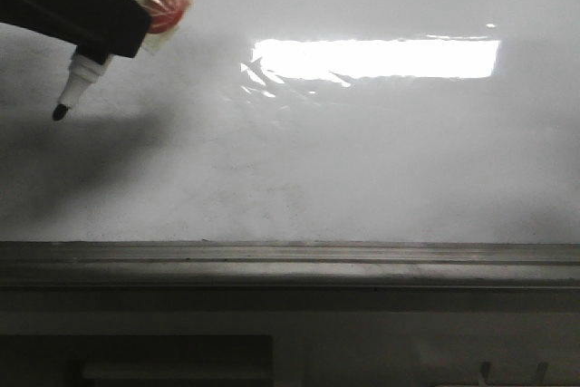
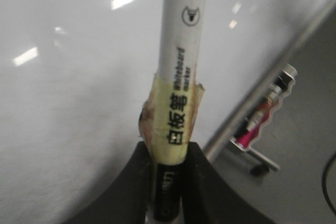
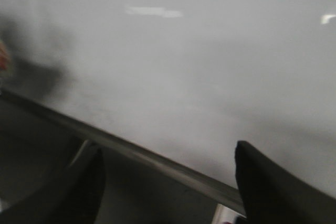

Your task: Write number 6 on whiteboard

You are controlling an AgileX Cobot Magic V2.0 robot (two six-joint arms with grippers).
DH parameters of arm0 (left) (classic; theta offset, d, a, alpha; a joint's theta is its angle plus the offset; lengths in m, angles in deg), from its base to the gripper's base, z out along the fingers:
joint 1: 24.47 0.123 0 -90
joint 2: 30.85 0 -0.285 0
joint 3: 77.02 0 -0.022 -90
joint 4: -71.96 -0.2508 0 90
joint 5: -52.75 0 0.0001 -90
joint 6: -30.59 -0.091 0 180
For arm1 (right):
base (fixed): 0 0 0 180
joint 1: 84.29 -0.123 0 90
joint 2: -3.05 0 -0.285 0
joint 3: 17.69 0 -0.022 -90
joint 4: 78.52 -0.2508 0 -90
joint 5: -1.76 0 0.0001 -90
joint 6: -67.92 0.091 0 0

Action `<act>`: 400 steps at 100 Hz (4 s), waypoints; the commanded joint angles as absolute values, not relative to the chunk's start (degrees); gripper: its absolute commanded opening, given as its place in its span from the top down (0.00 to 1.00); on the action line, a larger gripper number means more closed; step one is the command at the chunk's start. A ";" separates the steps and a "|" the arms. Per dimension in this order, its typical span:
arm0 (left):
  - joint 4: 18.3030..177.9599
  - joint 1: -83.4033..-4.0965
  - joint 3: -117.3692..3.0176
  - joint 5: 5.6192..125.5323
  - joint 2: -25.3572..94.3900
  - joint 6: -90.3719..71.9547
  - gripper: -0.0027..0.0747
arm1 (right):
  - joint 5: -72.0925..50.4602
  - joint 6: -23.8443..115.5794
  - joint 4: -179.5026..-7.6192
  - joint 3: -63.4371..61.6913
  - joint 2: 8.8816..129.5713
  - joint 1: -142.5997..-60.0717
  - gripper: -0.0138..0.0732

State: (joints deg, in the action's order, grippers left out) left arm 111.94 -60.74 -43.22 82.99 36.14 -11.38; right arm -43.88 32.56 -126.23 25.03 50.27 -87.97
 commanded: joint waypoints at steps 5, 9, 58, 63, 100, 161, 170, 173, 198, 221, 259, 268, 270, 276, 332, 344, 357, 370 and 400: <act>107.22 -66.53 -47.49 85.37 36.40 -11.82 0.99 | -49.82 19.80 -142.06 19.66 57.50 -87.62 0.30; 106.29 -67.78 -47.70 84.76 36.91 -11.82 0.99 | -52.23 18.41 -143.98 18.41 59.36 -87.62 0.30; 104.57 -75.05 -48.59 80.50 43.43 -11.82 0.99 | -69.54 17.84 -139.83 0.78 79.49 -95.83 0.30; 104.44 -75.31 -49.06 80.35 43.67 -11.82 0.99 | -68.89 18.53 -138.56 0.06 80.75 -98.28 0.30; 104.44 -75.42 -51.22 80.28 44.23 -11.82 0.99 | -62.21 19.27 -137.49 -0.70 84.97 -105.36 0.47; 107.81 -72.64 -51.35 80.18 42.30 -11.82 0.23 | -61.44 15.65 -137.56 -0.26 82.84 -105.75 0.89; 111.44 -68.93 -51.35 80.18 39.79 -11.82 0.21 | -57.02 15.53 -137.30 2.03 78.57 -105.75 0.89; 112.43 -67.08 -51.35 80.18 38.77 -11.82 0.21 | -54.98 15.53 -137.17 3.11 76.86 -105.75 0.89; 118.71 -52.86 -44.09 75.39 25.89 -11.82 0.30 | -31.68 15.53 -134.72 16.42 58.28 -105.75 0.89; 124.88 -45.96 -33.89 65.80 14.39 -11.82 0.36 | -19.97 15.53 -133.39 21.59 52.00 -105.75 0.89; 125.71 -45.42 -31.07 63.25 10.36 -11.82 0.36 | -15.77 15.53 -134.56 20.22 62.48 -105.75 0.89; 125.71 -45.42 -31.07 63.25 10.36 -11.82 0.36 | -23.99 15.53 -133.40 19.13 65.66 -105.75 0.89; 125.71 -45.42 -31.07 63.25 10.36 -11.82 0.36 | -25.51 15.53 -132.85 19.13 66.10 -105.75 0.89; 125.71 -45.42 -31.07 63.25 10.36 -11.82 0.36 | -28.88 16.63 -130.51 19.13 66.80 -105.64 0.89; 125.83 -45.52 -31.07 63.36 10.36 -11.82 0.36 | -18.44 26.13 -123.14 18.47 63.90 -108.84 0.89; 125.93 -45.52 -31.07 63.49 10.36 -11.82 0.36 | -23.14 24.76 -123.65 17.13 66.96 -111.25 0.89; 126.04 -45.52 -31.07 64.54 10.36 -11.82 0.36 | -30.71 24.76 -123.28 16.49 64.35 -111.39 0.89; 126.26 -45.52 -31.58 68.93 10.46 -14.09 0.36 | -33.45 24.76 -122.49 16.49 61.45 -111.39 0.89; 145.76 -50.43 -34.87 85.58 18.99 -40.92 0.43 | -39.91 24.76 -121.94 9.78 64.69 -111.39 0.89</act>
State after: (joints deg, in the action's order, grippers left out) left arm 136.92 -47.68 -32.03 83.58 15.38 -33.60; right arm -38.99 25.57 -120.83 13.86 63.03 -111.33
